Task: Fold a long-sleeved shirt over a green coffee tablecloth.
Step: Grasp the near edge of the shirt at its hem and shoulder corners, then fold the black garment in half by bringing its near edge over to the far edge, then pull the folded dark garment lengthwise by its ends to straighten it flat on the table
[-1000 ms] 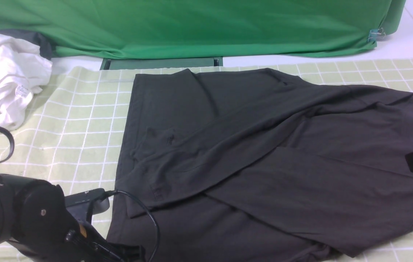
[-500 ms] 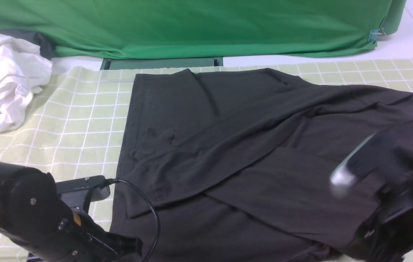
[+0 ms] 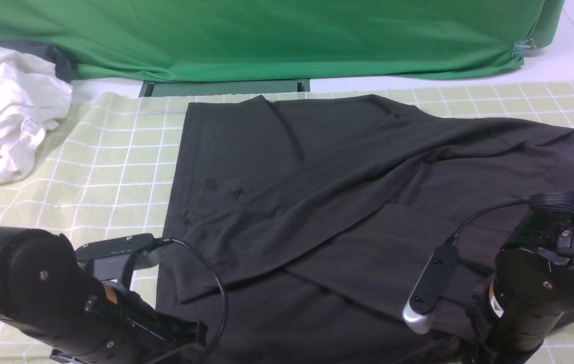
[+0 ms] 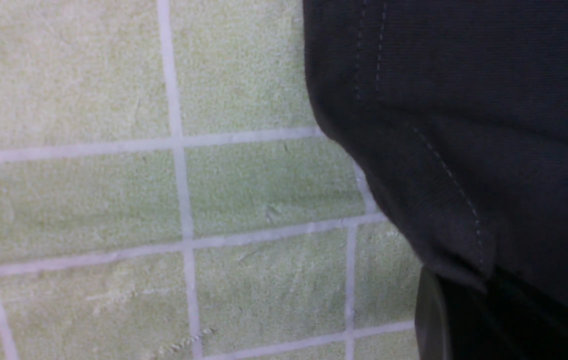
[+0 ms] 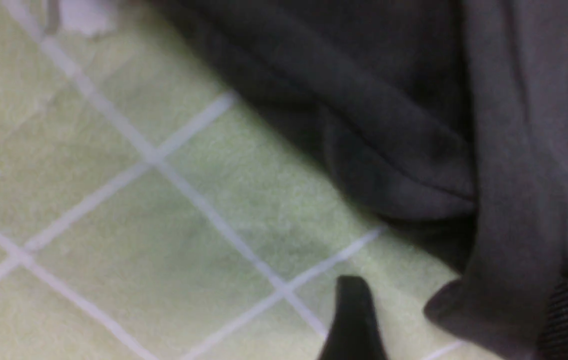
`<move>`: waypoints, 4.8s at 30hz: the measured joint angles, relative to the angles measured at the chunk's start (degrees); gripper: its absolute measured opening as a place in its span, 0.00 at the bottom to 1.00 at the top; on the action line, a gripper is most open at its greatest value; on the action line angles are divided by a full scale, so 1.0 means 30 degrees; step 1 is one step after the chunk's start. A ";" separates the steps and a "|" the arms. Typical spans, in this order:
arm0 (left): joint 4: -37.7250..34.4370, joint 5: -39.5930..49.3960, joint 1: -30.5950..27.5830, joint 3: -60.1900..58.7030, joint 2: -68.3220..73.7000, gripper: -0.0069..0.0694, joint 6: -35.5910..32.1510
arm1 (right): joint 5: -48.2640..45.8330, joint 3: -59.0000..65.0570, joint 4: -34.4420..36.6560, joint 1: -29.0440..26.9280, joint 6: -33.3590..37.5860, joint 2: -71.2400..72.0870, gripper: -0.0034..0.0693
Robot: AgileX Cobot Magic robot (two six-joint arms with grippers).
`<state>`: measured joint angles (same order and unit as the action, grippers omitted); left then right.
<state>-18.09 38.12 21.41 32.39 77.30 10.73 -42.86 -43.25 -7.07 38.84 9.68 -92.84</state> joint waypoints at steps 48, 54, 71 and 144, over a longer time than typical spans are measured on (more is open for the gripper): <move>-0.5048 -0.0877 0.0151 0.0367 -0.8248 0.12 -0.0906 | -0.6906 -0.1625 0.0771 0.0000 -0.3980 0.7375 0.11; -0.4427 -0.2768 0.0151 0.2428 -0.5329 0.12 -0.0671 | -0.6960 -0.3235 -0.0407 0.0000 -0.4720 0.5067 0.11; -0.4203 -0.6356 -0.3749 0.6855 0.1569 0.12 -0.0890 | -0.3677 -0.9199 -0.0451 -0.5033 -0.3228 -0.1294 0.11; -0.2489 -0.1969 -0.5335 2.0702 1.1451 0.82 -0.4303 | -0.4390 -2.1419 -0.1003 -0.8266 -0.0576 -0.8254 0.57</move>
<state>-25.55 32.21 5.40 94.49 111.66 -2.18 -56.03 -107.51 -10.08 14.04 7.96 -117.60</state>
